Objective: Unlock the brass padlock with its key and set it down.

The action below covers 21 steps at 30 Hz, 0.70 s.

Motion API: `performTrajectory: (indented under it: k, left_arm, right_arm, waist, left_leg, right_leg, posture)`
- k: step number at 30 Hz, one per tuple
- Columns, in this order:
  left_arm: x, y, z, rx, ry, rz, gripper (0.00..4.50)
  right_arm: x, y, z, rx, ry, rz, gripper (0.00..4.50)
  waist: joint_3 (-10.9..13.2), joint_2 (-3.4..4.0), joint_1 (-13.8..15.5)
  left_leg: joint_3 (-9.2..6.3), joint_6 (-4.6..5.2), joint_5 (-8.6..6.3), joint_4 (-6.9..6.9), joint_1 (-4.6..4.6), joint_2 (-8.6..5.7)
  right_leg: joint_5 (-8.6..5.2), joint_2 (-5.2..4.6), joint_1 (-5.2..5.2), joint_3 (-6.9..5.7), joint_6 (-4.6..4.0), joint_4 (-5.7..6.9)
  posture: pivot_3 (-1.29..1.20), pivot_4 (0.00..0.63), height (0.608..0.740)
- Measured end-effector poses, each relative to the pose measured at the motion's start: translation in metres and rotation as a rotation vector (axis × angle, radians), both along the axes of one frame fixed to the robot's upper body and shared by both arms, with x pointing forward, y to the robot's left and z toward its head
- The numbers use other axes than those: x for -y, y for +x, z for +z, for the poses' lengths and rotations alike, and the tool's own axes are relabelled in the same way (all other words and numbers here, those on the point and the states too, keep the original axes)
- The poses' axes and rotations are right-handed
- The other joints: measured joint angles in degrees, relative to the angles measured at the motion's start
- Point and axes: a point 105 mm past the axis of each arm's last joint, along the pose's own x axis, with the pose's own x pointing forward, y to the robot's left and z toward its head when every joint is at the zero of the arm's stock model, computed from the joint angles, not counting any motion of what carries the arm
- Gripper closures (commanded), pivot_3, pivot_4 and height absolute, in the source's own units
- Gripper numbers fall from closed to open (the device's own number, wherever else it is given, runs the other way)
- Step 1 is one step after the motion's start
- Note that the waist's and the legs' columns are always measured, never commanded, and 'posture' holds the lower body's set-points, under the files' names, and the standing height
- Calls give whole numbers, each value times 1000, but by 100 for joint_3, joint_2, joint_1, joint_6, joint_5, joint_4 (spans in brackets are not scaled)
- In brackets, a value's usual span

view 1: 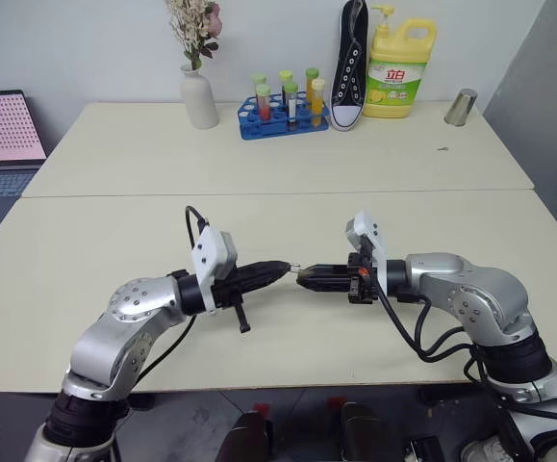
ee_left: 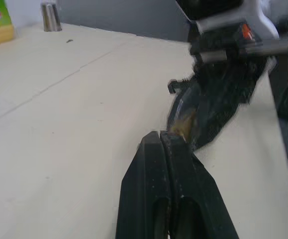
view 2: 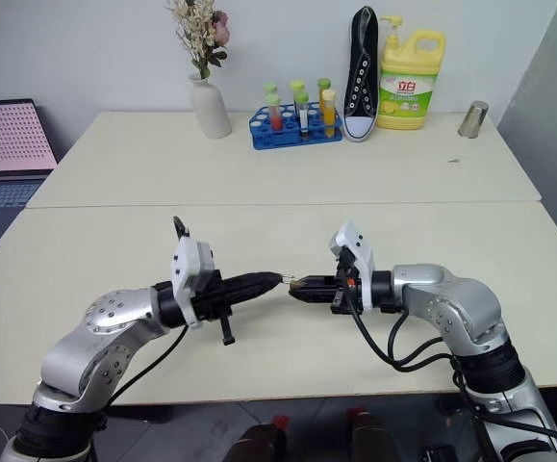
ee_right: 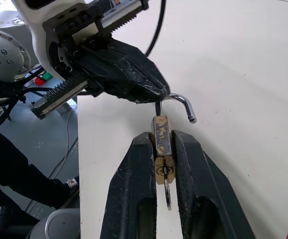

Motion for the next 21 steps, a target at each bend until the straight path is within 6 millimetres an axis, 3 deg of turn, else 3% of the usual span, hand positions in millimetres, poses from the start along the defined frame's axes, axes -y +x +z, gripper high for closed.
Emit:
performTrajectory:
  k: [6, 13, 14, 21]
  left_arm:
    - [-20, -9, -29, 179, 213, -99, 2368]
    - [-29, -2, -42, 148, 173, -14, 181]
    - [-27, 0, -41, 133, 145, 4, 0]
    - [-20, 14, -34, 178, 121, 84, 0]
  right_arm:
    - [1, 1, -3, -15, -4, -1, 4342]
    - [4, 8, -19, -70, -43, -19, 4342]
    - [4, 8, -18, -70, -40, -15, 4342]
    - [-1, 5, -13, -59, -24, 25, 4342]
  waist:
    - [0, 0, 14]
    - [0, 0, 5]
    - [0, 0, 4]
    - [0, 0, 6]
  left_leg:
    - [0, 16, -9, 1, -1, 1]
    - [-2, 21, -12, 2, 0, 2]
    - [-2, 21, -12, 2, 0, 2]
    - [-3, 20, -11, 2, 0, -1]
  right_leg:
    - [1, -1, 0, -1, -2, -2]
    - [1, -2, 0, -1, -2, 0]
    - [1, -2, 0, -2, -2, 1]
    - [2, 0, 0, -3, -2, 2]
  posture:
    - [0, 150, 740]
    - [0, 150, 740]
    - [0, 150, 740]
    - [0, 150, 740]
